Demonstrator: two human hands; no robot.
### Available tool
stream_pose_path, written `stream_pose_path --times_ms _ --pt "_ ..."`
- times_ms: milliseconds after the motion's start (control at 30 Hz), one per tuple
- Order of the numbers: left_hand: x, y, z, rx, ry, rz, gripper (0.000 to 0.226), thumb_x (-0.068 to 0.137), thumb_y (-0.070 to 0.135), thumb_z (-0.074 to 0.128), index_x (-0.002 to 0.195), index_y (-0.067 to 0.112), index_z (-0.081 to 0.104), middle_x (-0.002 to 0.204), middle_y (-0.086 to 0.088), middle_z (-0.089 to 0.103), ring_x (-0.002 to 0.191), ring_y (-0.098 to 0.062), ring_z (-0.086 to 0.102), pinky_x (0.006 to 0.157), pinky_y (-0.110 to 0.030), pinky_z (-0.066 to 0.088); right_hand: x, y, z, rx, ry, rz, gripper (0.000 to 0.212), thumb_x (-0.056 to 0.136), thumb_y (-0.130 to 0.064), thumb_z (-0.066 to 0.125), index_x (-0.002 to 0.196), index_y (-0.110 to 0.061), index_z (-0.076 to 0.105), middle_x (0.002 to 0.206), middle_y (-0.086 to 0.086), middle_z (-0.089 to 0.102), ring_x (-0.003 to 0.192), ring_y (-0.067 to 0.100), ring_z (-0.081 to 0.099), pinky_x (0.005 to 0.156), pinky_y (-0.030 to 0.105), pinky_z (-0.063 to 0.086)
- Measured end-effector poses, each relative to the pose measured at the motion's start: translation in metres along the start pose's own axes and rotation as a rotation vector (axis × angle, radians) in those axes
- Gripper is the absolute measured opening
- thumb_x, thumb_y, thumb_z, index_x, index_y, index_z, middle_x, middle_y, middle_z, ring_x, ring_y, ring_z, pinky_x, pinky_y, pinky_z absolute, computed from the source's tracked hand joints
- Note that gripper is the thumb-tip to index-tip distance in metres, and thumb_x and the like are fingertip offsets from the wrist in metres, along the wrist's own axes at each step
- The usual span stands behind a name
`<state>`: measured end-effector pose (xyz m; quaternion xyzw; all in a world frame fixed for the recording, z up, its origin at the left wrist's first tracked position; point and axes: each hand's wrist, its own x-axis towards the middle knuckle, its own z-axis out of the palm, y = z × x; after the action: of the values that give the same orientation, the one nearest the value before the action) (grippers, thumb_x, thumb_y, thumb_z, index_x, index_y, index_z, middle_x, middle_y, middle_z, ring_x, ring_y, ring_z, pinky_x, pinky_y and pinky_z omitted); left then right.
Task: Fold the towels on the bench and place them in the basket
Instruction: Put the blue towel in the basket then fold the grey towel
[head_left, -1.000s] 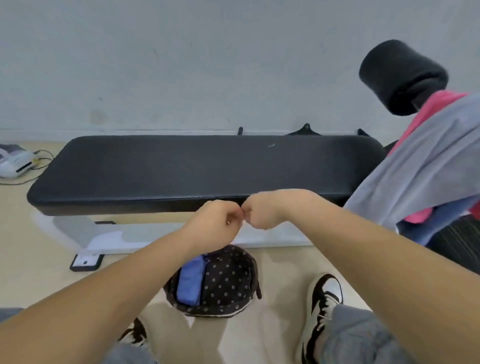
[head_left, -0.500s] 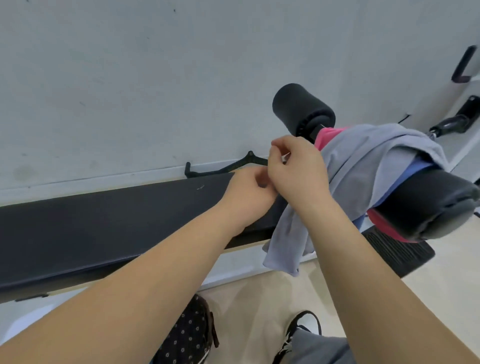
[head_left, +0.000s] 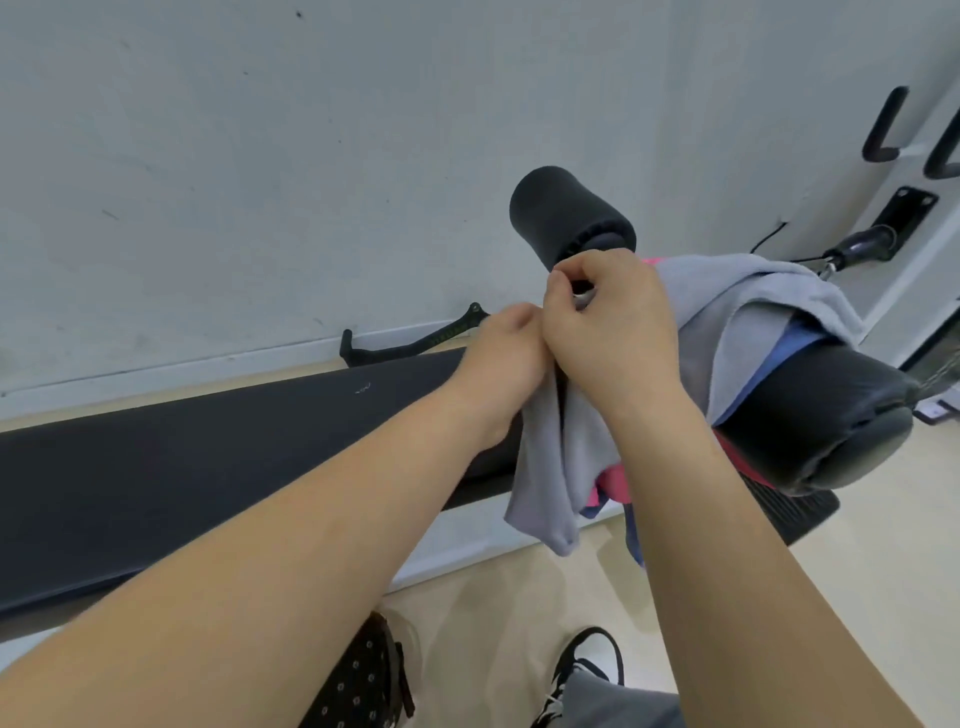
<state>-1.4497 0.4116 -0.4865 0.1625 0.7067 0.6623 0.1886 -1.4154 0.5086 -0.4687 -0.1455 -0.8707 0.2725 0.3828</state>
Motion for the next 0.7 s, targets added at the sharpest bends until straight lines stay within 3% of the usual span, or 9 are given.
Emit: stream_pose_path --times_ms 67,133,233,400,500,633,700 --pt "0.003 0.011 -0.015 -0.117 0.094 0.017 0.022 0.091 0.030 0.059 0.095 0.012 0.072 0.104 -0.018 0.073 0.101 -0.034 0.069 0.094 -0.045 0.056 0.001 0.000 -0.007 -0.141 0.055 -0.044 0.029 0.092 -0.037 0.048 0.100 -0.025 0.074 0.106 -0.006 0.071 0.111 0.020 0.062 0.112 0.054 0.036" --pt "0.003 0.023 -0.030 -0.145 0.222 0.054 0.016 0.092 0.029 0.058 0.083 0.021 0.069 0.087 -0.013 0.069 0.082 -0.025 0.062 0.077 -0.038 0.051 -0.001 0.001 -0.012 -0.220 0.104 -0.014 0.033 0.095 -0.038 0.049 0.117 -0.026 0.071 0.126 -0.004 0.067 0.129 0.022 0.054 0.123 0.058 0.015" --pt "0.004 0.028 -0.047 -0.204 0.410 0.055 0.014 0.095 0.027 0.052 0.086 0.019 0.060 0.086 -0.004 0.061 0.078 -0.019 0.054 0.072 -0.036 0.047 -0.004 0.007 -0.017 -0.257 0.112 0.081 0.044 0.098 -0.040 0.047 0.136 -0.024 0.062 0.145 0.000 0.057 0.144 0.023 0.041 0.125 0.057 0.003" --pt "-0.002 0.020 -0.071 -0.072 0.679 0.076 0.028 0.101 0.029 0.049 0.076 0.017 0.043 0.073 0.003 0.046 0.065 -0.016 0.042 0.061 -0.027 0.037 0.000 0.027 -0.027 -0.411 0.058 0.152 0.059 0.095 -0.051 0.037 0.139 -0.018 0.059 0.152 0.008 0.052 0.151 0.029 0.031 0.125 0.059 -0.002" --pt "-0.002 0.028 -0.096 -0.159 0.876 0.124 0.022 0.105 0.030 0.046 0.091 0.014 0.049 0.077 0.006 0.050 0.065 -0.009 0.048 0.055 -0.021 0.037 -0.006 0.015 -0.024 -0.426 0.044 0.193 0.049 0.095 -0.044 0.046 0.136 -0.023 0.061 0.156 0.008 0.046 0.153 0.033 0.024 0.121 0.066 -0.004" --pt "-0.014 0.019 -0.107 0.071 0.698 0.107 0.028 0.095 0.031 0.061 0.080 0.014 0.045 0.071 0.004 0.048 0.059 -0.011 0.047 0.052 -0.022 0.039 -0.034 -0.027 0.024 -0.227 -0.203 -0.086 0.047 0.092 -0.030 0.056 0.138 -0.024 0.059 0.148 0.000 0.053 0.145 0.023 0.037 0.120 0.066 0.002" --pt "-0.023 0.015 -0.115 0.142 0.648 0.117 0.028 0.091 0.033 0.067 0.082 0.014 0.048 0.077 0.002 0.052 0.067 -0.014 0.053 0.061 -0.026 0.044 -0.044 -0.041 0.043 -0.121 -0.473 -0.144 0.053 0.091 -0.028 0.056 0.144 -0.023 0.052 0.144 0.002 0.055 0.139 0.026 0.043 0.119 0.061 0.022"
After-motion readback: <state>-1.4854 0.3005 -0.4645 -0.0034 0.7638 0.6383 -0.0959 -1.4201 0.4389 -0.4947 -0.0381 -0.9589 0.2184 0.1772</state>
